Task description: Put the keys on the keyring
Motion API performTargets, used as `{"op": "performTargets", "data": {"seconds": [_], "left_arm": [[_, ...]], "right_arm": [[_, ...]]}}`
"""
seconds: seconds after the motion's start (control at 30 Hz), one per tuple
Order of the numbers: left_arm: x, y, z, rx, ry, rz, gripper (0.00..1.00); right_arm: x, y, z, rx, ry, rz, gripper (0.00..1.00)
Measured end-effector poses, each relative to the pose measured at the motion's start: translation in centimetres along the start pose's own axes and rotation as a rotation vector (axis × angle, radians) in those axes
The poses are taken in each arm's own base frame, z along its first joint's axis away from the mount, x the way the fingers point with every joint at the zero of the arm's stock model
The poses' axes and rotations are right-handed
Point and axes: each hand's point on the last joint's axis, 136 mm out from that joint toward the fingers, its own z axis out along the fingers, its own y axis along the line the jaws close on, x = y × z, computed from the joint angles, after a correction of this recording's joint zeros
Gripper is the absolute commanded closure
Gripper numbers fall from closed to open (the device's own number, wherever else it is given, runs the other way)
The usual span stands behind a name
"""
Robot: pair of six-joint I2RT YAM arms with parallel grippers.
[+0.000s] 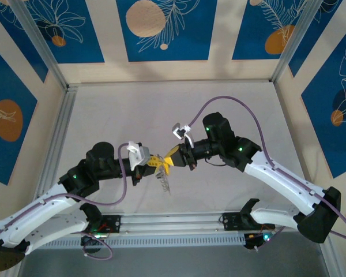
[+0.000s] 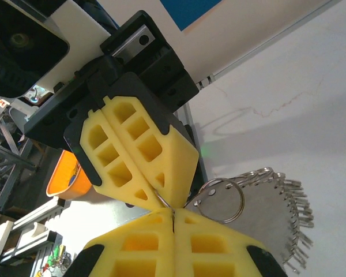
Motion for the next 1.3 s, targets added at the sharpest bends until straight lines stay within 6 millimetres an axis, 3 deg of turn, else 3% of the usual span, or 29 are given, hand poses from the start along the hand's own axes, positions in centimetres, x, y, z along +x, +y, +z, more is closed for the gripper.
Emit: {"op": "performTargets", "data": {"seconds": [0.53, 0.7, 0.9, 1.1, 1.3], "left_arm": [[0.4, 0.0, 0.0, -0.007, 0.016, -0.005, 1.0], [0.2, -0.1, -0.2, -0.006, 0.008, 0.0, 1.0], [-0.6, -0.9, -0.5, 0.017, -0.025, 0.032, 1.0], [-1.1, -1.0, -0.8, 0.015, -0.044, 0.044, 1.0], [-1.6, -1.0, -1.0, 0.014, -0.064, 0.053, 1.0]], "right_arm": [[0.5, -1.0, 0.4, 0.035, 0.028, 0.053, 1.0], [0.4, -0.9, 0.5, 0.039, 0.04, 0.058, 0.79], [0.5, -1.4, 0.3, 0.076, 0.038, 0.054, 0.66], [0.6, -0.3, -0.5, 0.081, 0.03, 0.003, 0.64], [1.5, 2.8, -1.9, 0.074, -0.006, -0.161, 0.63]]}}
